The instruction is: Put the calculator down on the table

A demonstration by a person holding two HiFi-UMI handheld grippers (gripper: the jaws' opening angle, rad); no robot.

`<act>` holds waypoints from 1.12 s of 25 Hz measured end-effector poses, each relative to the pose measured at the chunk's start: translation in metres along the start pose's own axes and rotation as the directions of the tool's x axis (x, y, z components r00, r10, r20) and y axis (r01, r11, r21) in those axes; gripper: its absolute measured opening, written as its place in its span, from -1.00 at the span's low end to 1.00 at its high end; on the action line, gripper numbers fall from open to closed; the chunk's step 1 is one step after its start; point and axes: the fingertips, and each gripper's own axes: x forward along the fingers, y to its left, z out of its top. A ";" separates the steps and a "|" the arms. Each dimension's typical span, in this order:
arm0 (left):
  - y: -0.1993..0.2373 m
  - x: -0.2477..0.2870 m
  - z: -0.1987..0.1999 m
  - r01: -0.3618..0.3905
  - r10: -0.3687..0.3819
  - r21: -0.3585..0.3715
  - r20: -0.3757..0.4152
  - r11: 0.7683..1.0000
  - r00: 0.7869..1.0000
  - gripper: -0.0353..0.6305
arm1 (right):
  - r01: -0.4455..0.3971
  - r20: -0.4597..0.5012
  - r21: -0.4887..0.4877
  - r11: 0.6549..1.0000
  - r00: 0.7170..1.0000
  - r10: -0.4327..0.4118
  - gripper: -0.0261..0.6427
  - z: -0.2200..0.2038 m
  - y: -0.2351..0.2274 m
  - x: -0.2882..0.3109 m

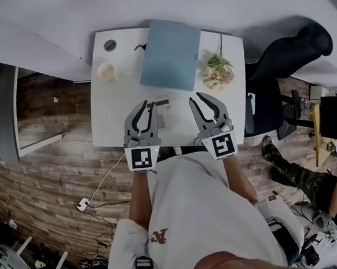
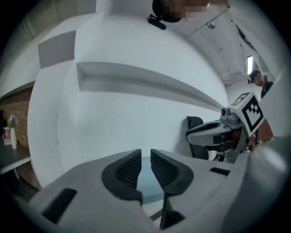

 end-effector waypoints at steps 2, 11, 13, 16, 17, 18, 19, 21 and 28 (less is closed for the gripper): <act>-0.001 -0.002 0.018 0.007 -0.008 0.039 0.030 0.999 1.000 -0.71 | 0.015 0.045 -0.020 1.000 0.999 -0.014 -0.67 0.019 -0.002 -0.004; 0.005 -0.007 0.038 0.007 -0.014 0.071 0.086 0.997 0.996 -0.88 | 0.046 0.083 0.012 0.999 0.995 -0.047 -0.72 0.025 0.004 -0.004; 0.005 -0.010 0.039 0.013 -0.020 0.071 0.090 0.997 0.996 -0.88 | 0.055 0.080 0.020 0.998 0.995 -0.057 -0.72 0.025 0.007 -0.006; 0.007 -0.014 0.043 0.018 -0.026 0.080 0.102 0.997 0.994 -0.88 | 0.070 0.078 0.009 0.998 0.994 -0.070 -0.72 0.029 0.009 -0.009; 0.008 -0.015 0.043 0.021 -0.029 0.083 0.103 0.996 0.994 -0.88 | 0.074 0.078 0.002 0.997 0.994 -0.074 -0.72 0.030 0.010 -0.010; 0.008 -0.016 0.044 0.023 -0.031 0.081 0.107 0.996 0.994 -0.88 | 0.079 0.079 -0.006 0.997 0.994 -0.078 -0.72 0.032 0.010 -0.011; 0.009 -0.018 0.044 0.023 -0.031 0.074 0.111 0.997 0.993 -0.88 | 0.083 0.081 -0.012 0.996 0.993 -0.082 -0.72 0.033 0.011 -0.011; 0.009 -0.022 0.046 0.025 -0.033 0.069 0.115 0.997 0.993 -0.88 | 0.091 0.086 -0.023 0.996 0.992 -0.089 -0.73 0.037 0.013 -0.014; 0.011 -0.036 0.048 0.033 -0.042 0.072 0.120 0.997 0.992 -0.88 | 0.117 0.087 -0.050 0.992 0.990 -0.112 -0.82 0.046 0.024 -0.025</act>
